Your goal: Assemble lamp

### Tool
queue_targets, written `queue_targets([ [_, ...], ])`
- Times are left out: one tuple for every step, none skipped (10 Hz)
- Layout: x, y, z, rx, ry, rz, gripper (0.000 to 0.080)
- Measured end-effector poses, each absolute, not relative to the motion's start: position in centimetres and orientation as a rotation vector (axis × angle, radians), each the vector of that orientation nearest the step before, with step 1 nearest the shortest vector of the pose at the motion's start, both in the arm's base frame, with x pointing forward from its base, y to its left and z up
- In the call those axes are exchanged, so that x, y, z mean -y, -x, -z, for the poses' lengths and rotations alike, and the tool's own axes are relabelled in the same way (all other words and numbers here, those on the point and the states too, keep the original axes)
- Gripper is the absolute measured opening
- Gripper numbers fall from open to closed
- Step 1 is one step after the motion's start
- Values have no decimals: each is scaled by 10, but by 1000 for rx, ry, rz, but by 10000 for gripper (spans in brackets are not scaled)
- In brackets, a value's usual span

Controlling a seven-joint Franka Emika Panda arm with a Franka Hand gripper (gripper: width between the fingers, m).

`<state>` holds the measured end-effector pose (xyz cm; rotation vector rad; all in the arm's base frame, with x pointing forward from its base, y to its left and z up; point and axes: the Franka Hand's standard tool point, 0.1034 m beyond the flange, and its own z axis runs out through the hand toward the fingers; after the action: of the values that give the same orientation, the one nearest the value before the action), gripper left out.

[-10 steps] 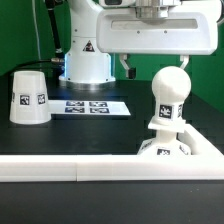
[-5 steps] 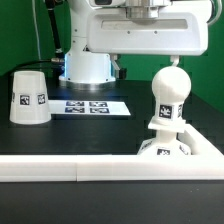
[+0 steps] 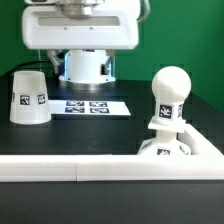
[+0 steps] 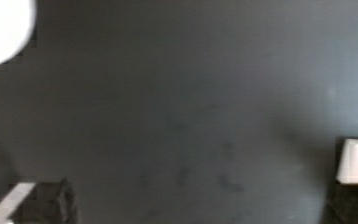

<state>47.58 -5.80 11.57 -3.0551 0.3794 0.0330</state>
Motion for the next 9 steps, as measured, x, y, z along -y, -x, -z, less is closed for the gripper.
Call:
queue_targets([
  [77,-473,-116,-351,3062,-28,699],
  [99,-469,-117,-368,3064,-23,699],
  [109,-467,-117,-398,3064,-23,699],
  [107,-467,-116,-392,3064,-25,699],
  [107,-467,-116,-391,3064,-26,699],
  [107,-466,-116,-391,3064,-27,699],
  [106,-461,-114,-391,3062,-37,699],
  [105,-456,-113,-393,3060,-47,699],
  [105,-451,-112,-395,3058,-54,699],
])
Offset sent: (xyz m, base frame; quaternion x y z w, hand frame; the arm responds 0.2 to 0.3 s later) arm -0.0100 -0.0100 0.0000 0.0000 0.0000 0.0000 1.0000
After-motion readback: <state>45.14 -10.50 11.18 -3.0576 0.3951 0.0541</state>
